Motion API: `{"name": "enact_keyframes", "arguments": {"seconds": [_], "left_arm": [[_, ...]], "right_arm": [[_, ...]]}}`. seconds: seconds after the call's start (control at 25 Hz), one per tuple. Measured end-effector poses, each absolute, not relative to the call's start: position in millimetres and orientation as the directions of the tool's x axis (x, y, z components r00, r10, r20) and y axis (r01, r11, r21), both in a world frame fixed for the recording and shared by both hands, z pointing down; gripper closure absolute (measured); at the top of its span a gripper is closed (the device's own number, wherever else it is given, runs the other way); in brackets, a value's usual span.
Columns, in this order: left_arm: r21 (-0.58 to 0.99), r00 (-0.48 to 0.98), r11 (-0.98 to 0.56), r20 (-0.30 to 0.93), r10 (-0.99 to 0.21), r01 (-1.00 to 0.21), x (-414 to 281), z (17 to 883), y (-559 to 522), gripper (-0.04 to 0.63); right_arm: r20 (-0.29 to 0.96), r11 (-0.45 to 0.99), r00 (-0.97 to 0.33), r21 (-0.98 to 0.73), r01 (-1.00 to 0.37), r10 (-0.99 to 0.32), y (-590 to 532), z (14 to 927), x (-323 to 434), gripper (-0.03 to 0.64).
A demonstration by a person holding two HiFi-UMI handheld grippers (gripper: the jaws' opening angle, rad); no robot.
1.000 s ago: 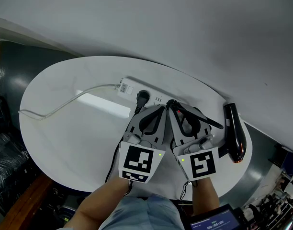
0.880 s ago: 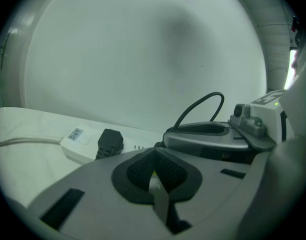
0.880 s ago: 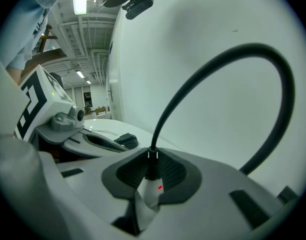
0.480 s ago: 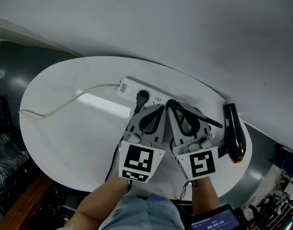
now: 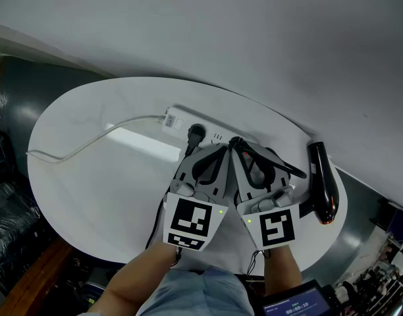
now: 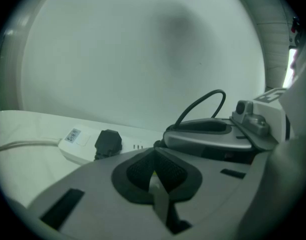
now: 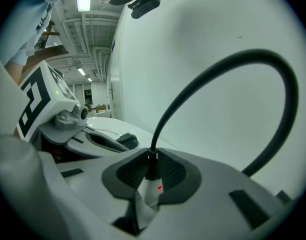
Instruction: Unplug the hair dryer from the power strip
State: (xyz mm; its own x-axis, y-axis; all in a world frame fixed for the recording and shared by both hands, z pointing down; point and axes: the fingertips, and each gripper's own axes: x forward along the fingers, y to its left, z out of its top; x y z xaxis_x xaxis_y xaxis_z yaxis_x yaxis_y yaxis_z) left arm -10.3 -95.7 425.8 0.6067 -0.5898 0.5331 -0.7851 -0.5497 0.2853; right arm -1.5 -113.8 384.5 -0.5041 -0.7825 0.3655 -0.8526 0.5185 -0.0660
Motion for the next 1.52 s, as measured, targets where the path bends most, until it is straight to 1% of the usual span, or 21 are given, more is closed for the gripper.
{"name": "enact_keyframes", "arguments": {"seconds": [0.72, 0.92, 1.12, 1.36, 1.52], "left_arm": [[0.294, 0.614, -0.553, 0.536, -0.58, -0.779, -9, 427, -97, 0.597], [0.264, 0.604, -0.564, 0.539, -0.587, -0.783, -8, 428, -97, 0.597], [0.29, 0.603, -0.541, 0.531, -0.595, -0.789, -7, 428, -98, 0.597], [0.303, 0.578, -0.499, 0.537, -0.614, -0.812, -12, 427, -98, 0.597], [0.267, 0.557, -0.499, 0.536, -0.634, -0.824, -11, 427, -101, 0.597]], "right_arm": [[0.361, 0.507, -0.497, -0.076, -0.859, -0.789, -113, 381, 0, 0.569], [0.384, 0.523, -0.509, -0.074, -0.849, -0.771, -112, 390, 3, 0.568], [0.351, 0.524, -0.515, -0.076, -0.848, -0.782, -118, 387, 2, 0.561], [0.356, 0.524, -0.513, -0.075, -0.849, -0.781, -116, 388, 1, 0.56], [0.36, 0.524, -0.512, -0.072, -0.849, -0.78, -116, 389, 0, 0.56]]}}
